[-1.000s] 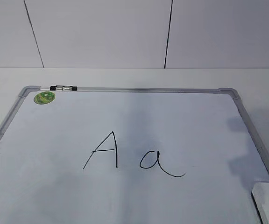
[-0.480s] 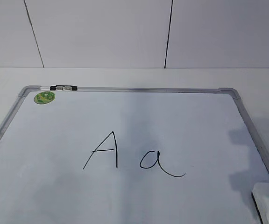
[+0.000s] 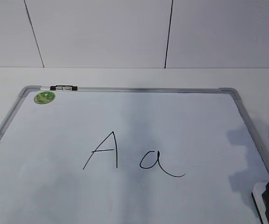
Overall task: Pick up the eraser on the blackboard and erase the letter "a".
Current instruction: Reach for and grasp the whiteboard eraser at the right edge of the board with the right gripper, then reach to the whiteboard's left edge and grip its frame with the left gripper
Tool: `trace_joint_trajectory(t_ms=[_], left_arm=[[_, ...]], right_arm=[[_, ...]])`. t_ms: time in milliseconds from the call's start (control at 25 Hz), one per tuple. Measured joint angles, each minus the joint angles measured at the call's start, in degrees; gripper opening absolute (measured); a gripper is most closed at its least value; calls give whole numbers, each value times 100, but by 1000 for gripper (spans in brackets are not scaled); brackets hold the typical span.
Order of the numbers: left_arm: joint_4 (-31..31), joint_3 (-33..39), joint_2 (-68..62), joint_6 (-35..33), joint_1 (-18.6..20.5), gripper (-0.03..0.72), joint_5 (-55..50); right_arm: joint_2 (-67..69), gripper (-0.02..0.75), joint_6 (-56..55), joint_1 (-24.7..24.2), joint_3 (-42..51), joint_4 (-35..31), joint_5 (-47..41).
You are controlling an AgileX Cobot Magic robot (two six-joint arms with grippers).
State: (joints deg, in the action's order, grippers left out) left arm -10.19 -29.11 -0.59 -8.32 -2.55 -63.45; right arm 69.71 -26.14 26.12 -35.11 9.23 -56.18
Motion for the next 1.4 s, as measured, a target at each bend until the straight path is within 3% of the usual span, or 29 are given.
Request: trace_joint_trajectory(t_ms=[520, 1040, 1400], left_arm=[[0, 0, 0, 0, 0, 235, 0], [0, 0, 0, 0, 0, 235, 0], [0, 0, 0, 0, 0, 235, 0]], right_arm=[[136, 673, -61, -256, 32, -286, 274], [138, 659, 896, -968, 193, -737, 311], [138, 653, 1405, -981, 235, -1005, 544]])
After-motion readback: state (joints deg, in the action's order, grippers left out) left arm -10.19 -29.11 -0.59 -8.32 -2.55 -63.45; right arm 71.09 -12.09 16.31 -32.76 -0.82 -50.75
